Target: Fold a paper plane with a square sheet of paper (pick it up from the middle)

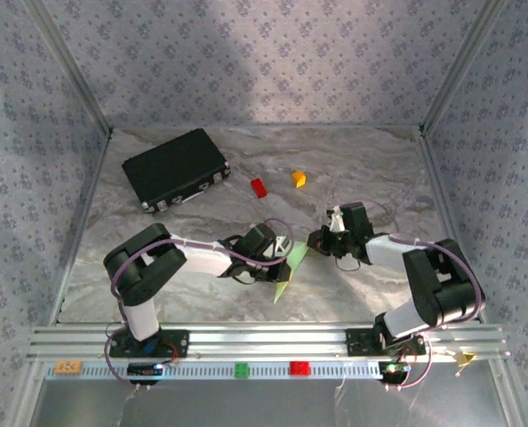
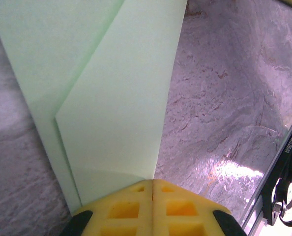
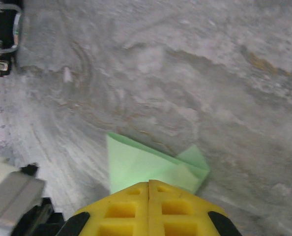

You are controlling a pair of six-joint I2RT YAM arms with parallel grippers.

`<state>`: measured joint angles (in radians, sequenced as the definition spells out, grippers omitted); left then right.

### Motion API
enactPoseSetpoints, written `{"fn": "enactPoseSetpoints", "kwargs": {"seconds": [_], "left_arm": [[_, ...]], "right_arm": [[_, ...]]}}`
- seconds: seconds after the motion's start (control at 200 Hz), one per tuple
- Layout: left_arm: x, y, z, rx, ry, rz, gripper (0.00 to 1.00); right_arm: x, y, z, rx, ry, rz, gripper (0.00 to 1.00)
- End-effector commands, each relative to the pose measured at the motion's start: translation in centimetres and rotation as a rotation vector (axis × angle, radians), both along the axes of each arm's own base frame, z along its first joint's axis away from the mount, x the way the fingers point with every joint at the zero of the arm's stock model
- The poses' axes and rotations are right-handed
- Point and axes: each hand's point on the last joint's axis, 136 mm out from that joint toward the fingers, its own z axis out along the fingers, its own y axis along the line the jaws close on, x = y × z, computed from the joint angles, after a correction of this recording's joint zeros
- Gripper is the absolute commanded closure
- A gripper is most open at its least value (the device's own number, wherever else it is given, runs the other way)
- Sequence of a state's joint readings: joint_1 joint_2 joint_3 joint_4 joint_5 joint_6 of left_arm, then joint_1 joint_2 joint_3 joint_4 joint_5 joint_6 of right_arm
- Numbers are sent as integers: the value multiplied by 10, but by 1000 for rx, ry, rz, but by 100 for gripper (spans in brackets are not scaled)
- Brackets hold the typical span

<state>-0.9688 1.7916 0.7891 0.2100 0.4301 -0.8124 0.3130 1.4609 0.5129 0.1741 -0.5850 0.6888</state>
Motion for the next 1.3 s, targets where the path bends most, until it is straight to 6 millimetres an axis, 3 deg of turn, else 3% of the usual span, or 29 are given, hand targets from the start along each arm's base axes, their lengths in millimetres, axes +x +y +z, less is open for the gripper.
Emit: {"fn": "enactPoseSetpoints", "kwargs": {"seconds": [0.0,0.15,0.285,0.435,0.5,0.785,1.294], "left_arm": [[-23,34,-38,174,94,5,100],[-23,33,-37,171,95,4,100],[-22,31,-36,167,95,2,100],[-20,26,-29,147,87,-2,100],[-18,20,-20,123,84,-9,100],[1,-9,24,25,23,-12,98],[21,-34,7,20,34,14,97]], "right_arm": [[-4,9,12,41,-26,45,96],[-11,28,10,76,-8,108,95],[-16,37,-4,62,27,136,96],[-21,18,-43,-72,102,80,98],[-22,12,-49,-68,112,63,99],[-23,10,-47,-59,110,59,99],[-25,9,-52,-72,120,62,99]]}}
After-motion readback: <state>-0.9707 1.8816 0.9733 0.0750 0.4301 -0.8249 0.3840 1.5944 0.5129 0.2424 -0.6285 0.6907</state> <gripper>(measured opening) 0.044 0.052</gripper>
